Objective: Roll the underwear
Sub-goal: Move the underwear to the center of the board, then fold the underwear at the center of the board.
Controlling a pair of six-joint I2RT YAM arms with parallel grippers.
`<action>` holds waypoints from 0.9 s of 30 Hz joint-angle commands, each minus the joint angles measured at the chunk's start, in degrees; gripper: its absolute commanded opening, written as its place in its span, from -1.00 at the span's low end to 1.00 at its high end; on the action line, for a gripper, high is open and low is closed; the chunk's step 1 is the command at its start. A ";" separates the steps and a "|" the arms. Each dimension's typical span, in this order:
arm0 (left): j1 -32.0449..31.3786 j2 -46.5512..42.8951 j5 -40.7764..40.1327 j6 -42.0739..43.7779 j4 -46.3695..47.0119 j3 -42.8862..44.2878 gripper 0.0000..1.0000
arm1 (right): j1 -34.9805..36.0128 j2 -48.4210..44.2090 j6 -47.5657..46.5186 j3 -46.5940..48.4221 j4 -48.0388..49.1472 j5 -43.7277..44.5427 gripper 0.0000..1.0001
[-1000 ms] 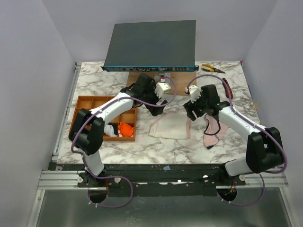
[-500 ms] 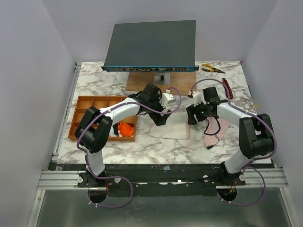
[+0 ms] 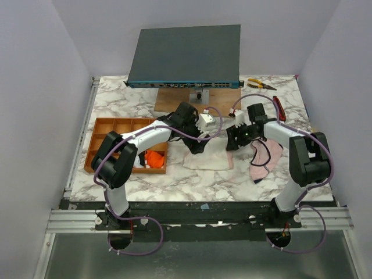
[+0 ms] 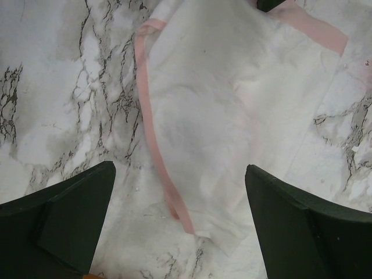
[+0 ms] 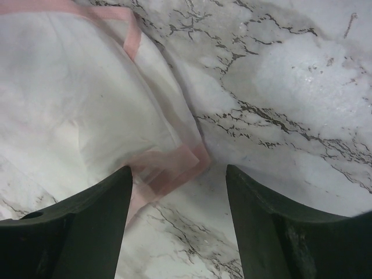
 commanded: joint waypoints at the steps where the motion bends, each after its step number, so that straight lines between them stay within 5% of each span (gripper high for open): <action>1: -0.19 -1.92 -0.78 0.33 0.92 0.23 0.91 | -1.62 0.34 -0.30 1.02 -2.86 -1.60 0.37; 11: -0.23 -1.31 -0.87 0.08 1.09 0.75 0.91 | -5.58 -3.77 -5.84 3.45 -7.33 0.67 0.37; 27: -0.37 -0.80 -1.23 -1.34 2.14 0.02 0.91 | -5.49 5.07 2.32 4.09 -1.81 -7.90 0.33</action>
